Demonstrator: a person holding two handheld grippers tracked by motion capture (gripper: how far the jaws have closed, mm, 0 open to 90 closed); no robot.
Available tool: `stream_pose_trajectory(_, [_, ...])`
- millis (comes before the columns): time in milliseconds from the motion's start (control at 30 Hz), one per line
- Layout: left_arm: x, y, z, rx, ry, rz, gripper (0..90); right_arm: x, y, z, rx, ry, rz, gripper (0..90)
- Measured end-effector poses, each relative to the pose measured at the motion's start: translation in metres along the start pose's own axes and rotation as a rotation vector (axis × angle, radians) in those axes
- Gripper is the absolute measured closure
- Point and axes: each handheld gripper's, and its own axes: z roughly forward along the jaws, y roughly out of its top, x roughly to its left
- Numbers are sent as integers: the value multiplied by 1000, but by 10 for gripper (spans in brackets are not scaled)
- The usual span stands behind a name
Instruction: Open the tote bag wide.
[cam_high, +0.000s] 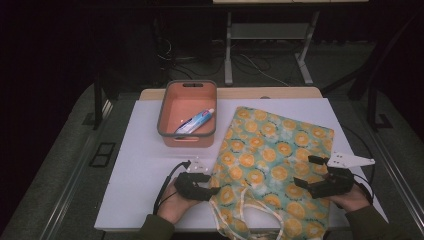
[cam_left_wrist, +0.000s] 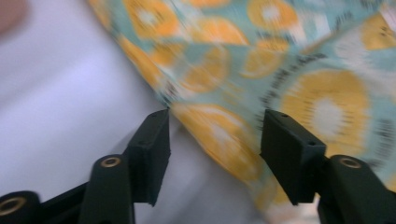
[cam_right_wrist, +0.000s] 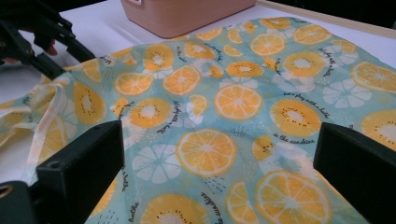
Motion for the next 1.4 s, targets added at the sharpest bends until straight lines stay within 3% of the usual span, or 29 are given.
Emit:
stream_pose_trajectory(33, [-1, 1, 0, 7, -7, 9, 494, 0, 0, 0, 1, 0, 0, 17])
stream_pose_trajectory(100, [-5, 2, 3, 13, 13, 34, 672, 0, 0, 0, 3, 3, 0, 17])
stream_pose_trajectory(133, [-7, 4, 4, 23, 26, 70, 767, 0, 0, 0, 3, 3, 1, 16])
stream_pose_trajectory(167, [-7, 4, 4, 23, 26, 70, 846, 0, 0, 1, 4, 4, 3, 17])
stream_pose_trajectory(233, [-7, 6, 6, 25, 10, 80, 889, 0, 0, 1, 4, 4, 3, 16])
stream_pose_trajectory(300, [-7, 9, 7, 28, 21, 104, 892, 0, 0, 1, 4, 3, 1, 16])
stream_pose_trajectory(400, [2, 17, 6, -2, 44, 90, 893, 0, 0, 1, 4, 1, 1, 16])
stream_pose_trajectory(467, [12, 23, 6, -26, 62, 77, 893, 0, 0, 1, 5, -1, 4, 16])
stream_pose_trajectory(633, [45, 38, 8, -67, 153, 39, 893, 0, 0, 2, 8, -3, 1, 16])
stream_pose_trajectory(767, [66, 38, 15, -84, 154, -16, 891, 0, -1, 1, 9, -4, -1, 16])
stream_pose_trajectory(867, [68, 35, 20, -49, 159, -7, 885, 0, -1, 0, 7, -4, -1, 16])
stream_pose_trajectory(1000, [67, 35, 14, -71, 162, -15, 746, 1, -1, -2, 5, -9, 1, 17])
stream_pose_trajectory(1067, [66, 33, 6, -91, 160, -24, 696, 2, 0, -2, 5, -7, 2, 16])
stream_pose_trajectory(1100, [65, 32, 1, -101, 160, -27, 613, 3, 0, -1, 14, -4, 0, 16])
stream_pose_trajectory(1133, [64, 30, -5, -120, 162, -31, 613, 3, 0, -1, 14, -4, 0, 16])
stream_pose_trajectory(1233, [64, 22, -23, -170, 132, -65, 515, 7, 3, 1, 31, 16, 2, 17])
stream_pose_trajectory(1300, [63, 16, -33, -172, 112, -68, 419, 14, 8, 4, 44, 44, -4, 60])
stream_pose_trajectory(1367, [60, 8, -42, -176, 98, -69, 389, 17, 9, 5, 49, 53, -8, 61])
stream_pose_trajectory(1400, [59, 4, -46, -175, 94, -69, 341, 25, 12, 8, 53, 79, -20, 102])
